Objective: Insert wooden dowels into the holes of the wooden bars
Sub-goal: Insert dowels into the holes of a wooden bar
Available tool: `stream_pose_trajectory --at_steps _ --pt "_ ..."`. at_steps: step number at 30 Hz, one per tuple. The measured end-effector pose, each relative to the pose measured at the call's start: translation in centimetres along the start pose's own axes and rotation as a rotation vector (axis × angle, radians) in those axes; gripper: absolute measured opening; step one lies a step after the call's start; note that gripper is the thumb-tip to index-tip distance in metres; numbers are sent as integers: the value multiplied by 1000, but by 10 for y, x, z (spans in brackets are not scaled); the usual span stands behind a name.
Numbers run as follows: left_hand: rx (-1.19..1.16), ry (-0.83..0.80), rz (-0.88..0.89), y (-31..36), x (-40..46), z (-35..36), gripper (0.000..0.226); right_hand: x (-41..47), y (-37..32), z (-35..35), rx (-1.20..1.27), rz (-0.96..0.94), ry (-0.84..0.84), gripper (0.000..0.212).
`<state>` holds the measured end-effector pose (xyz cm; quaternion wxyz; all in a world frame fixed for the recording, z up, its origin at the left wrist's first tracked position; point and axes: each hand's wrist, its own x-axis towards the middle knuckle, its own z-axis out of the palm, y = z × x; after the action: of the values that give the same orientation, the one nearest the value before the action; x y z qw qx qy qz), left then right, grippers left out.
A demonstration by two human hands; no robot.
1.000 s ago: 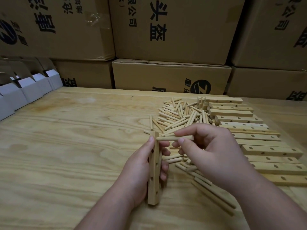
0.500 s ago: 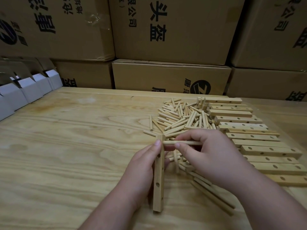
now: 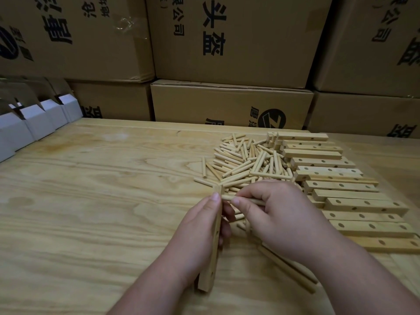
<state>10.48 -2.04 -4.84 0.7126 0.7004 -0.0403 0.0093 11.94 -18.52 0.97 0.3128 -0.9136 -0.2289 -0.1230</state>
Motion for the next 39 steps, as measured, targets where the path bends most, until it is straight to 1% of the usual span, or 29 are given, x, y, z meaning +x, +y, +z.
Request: stream_pose_trajectory --at_steps 4,6,8,10,11,13,16,19,23,27,29,31,32,34,35,37,39 --pt "-26 -24 11 0 1 0 47 1 3 1 -12 29 -20 18" --pt "-84 -45 8 0 1 0 48 1 4 1 8 55 -22 17" --pt "-180 -63 -19 -1 1 0 51 2 5 0 43 73 5 15" --pt "-221 -65 -35 -1 1 0 50 3 6 -2 96 91 76 9" --pt "-218 -56 -39 -1 1 1 47 3 7 -3 127 109 108 4" --pt "-198 -30 -45 -2 2 1 42 3 8 -4 128 110 137 8" --pt "-163 -24 -56 -2 2 0 40 3 8 -1 4 71 173 8" --pt "-164 -44 -66 -2 3 1 39 2 10 3 -33 61 216 13" --pt "-149 -62 -68 -3 2 -1 37 2 14 6 -37 71 230 17" --pt "-138 -73 -62 -3 2 -1 37 2 17 6 11 117 203 16" --pt "-149 -73 -64 -3 2 -2 38 3 17 5 46 133 187 11" --pt "-199 -63 -62 -2 2 -3 37 4 14 3 104 154 154 5" --pt "-235 -51 -60 -1 3 -3 35 5 12 1 140 168 131 5" --pt "-352 8 -85 2 4 -4 33 6 11 -4 167 206 106 26" --pt "-441 44 -111 3 5 -4 35 6 12 -6 147 234 106 32" --pt "-606 102 -144 4 7 -6 35 6 12 -6 46 295 105 32" --pt "-667 150 -155 5 9 -9 36 4 11 -2 -141 358 51 35"
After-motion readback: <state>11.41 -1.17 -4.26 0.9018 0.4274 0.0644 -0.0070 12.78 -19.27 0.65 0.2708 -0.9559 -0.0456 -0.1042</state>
